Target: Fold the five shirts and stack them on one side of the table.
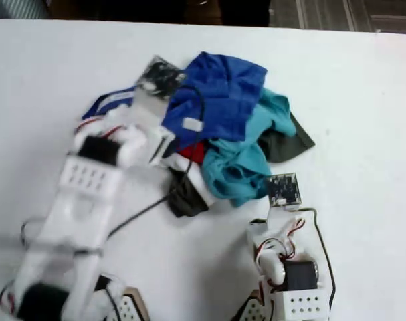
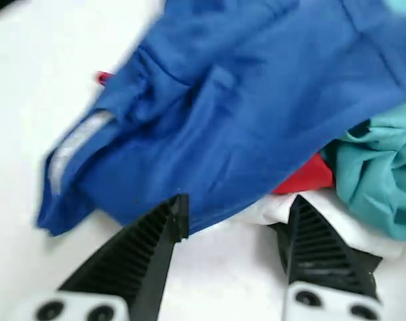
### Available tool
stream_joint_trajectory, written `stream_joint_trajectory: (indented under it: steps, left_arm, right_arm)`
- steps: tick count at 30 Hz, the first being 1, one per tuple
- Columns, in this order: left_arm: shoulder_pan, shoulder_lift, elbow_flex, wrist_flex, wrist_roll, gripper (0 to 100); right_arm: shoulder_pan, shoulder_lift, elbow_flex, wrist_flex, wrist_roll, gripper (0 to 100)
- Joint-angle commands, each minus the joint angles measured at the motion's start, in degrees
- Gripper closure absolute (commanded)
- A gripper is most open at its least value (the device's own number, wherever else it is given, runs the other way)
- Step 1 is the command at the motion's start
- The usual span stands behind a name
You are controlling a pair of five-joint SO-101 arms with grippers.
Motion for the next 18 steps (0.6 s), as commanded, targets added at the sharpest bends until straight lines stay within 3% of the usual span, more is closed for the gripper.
stream_joint_trajectory:
  steps: [1,11,18]
  left_arm:
    - [1.93,9.58,-7.87,-3.25,1.23,74]
    - [9.49,36.75,-35.47,8.97,6.15,70]
    - [6.68,55.12,-44.44,11.43,5.71,70]
  right_arm:
    - [0.4,-0.66,0.26,0.48,0.35,97.8]
    - [0.4,-0.66,0.26,0.48,0.35,97.8]
    - [0.4,-0.66,0.26,0.48,0.35,97.8]
